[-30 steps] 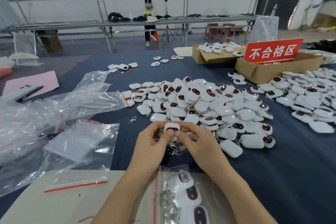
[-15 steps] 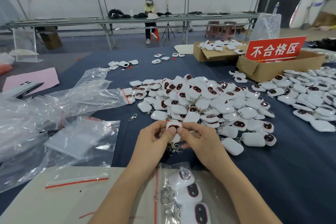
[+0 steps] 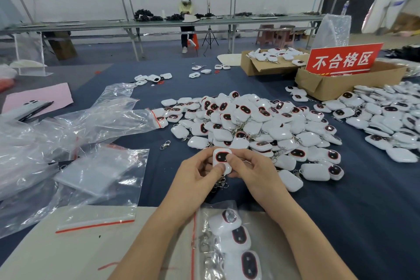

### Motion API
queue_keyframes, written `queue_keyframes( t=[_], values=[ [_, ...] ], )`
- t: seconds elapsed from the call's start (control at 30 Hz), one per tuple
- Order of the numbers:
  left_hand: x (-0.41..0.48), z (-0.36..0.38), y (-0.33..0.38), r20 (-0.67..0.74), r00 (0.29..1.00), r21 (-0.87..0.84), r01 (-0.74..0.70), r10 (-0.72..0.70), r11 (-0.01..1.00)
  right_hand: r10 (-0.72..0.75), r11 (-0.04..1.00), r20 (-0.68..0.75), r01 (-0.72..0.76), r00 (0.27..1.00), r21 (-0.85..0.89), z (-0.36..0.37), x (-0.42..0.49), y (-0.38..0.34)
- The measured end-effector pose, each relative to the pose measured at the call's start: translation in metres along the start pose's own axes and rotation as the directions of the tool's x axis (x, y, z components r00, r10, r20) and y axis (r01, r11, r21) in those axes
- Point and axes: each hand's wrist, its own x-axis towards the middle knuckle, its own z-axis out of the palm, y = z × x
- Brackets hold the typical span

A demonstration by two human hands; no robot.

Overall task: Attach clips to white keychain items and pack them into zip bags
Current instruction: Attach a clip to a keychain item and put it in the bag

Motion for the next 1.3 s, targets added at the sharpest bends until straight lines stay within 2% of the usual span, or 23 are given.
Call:
queue_keyframes(
  t=[0.53,0.7,0.87,1.1,1.2,1.3],
  values=[
    [0.003,-0.001,-0.007,-0.028,1.000,0.099,-0.001,0.004,0.995,-0.013,1.000,0.000,0.013,1.000,0.020,0.000,-0.002,-0.002],
    [0.004,0.004,-0.012,-0.119,0.992,0.276,0.000,0.035,0.961,-0.044,0.999,-0.024,0.044,0.999,-0.015,-0.001,-0.002,-0.005],
    [0.001,0.002,-0.009,-0.107,0.994,0.137,-0.006,0.021,0.991,-0.030,0.993,0.007,0.029,1.000,0.117,-0.001,-0.001,-0.005],
    [-0.005,0.005,-0.008,0.024,0.994,0.238,-0.110,0.107,0.965,-0.057,0.992,0.032,0.054,0.998,0.111,-0.001,-0.003,-0.004],
    [-0.002,0.006,-0.012,-0.063,0.994,0.275,-0.070,0.090,0.959,-0.052,0.995,-0.002,0.052,0.999,0.086,0.001,-0.002,-0.004],
    [0.001,0.006,-0.015,-0.122,0.992,0.199,-0.003,0.028,0.980,-0.039,0.995,-0.009,0.040,0.999,0.092,0.001,-0.002,-0.005]
  ],
)
